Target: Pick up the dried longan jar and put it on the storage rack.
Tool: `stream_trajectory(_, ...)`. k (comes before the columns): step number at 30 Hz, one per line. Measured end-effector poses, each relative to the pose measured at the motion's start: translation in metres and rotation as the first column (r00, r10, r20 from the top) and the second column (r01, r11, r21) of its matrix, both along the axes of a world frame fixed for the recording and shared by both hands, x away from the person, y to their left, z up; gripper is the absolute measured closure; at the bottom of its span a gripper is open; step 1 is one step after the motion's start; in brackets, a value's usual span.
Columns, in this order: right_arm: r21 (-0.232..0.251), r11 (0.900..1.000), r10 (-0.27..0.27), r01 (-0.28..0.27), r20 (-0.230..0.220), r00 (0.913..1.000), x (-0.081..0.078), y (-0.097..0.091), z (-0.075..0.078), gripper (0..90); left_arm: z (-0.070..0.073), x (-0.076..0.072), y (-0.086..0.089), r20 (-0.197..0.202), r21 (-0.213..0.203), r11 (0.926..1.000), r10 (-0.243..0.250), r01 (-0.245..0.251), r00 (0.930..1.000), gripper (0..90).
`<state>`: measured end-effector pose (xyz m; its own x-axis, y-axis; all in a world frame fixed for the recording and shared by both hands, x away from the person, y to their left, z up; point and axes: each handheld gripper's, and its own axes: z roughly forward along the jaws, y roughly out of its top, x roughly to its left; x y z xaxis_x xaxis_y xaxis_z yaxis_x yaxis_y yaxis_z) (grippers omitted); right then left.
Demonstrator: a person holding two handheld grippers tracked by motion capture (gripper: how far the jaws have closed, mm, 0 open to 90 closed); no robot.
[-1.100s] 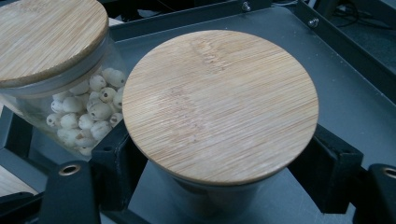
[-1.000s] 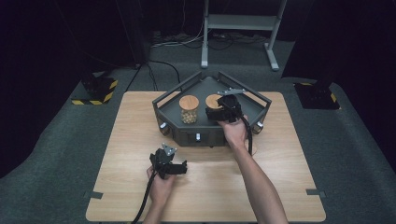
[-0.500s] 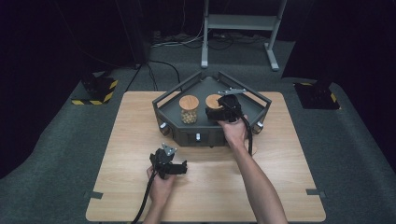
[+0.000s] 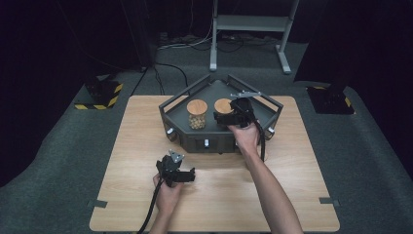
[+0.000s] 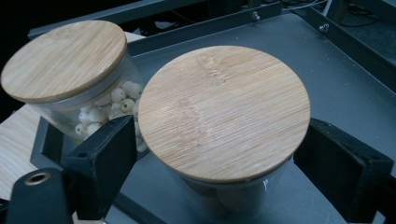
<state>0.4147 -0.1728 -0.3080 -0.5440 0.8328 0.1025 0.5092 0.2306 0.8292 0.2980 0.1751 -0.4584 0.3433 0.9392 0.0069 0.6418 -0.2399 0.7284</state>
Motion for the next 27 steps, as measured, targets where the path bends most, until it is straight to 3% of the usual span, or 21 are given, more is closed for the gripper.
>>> stream_trajectory(16, 0.055, 0.9983, 0.02, -0.02, -0.006, 0.9998, -0.006, -0.02, 0.01, 10.7, 0.0, 0.0, 0.0, 0.002, 0.001, 1.0, 0.001, -0.001, 1.0, 1.6)
stream_trajectory(27, 0.041, 0.9989, 0.022, -0.022, 0.014, 0.9997, -0.013, -0.023, 0.015, 10.6, 0.0, 0.0, 0.0, 0.002, 0.001, 1.0, 0.001, -0.001, 1.0, 1.6)
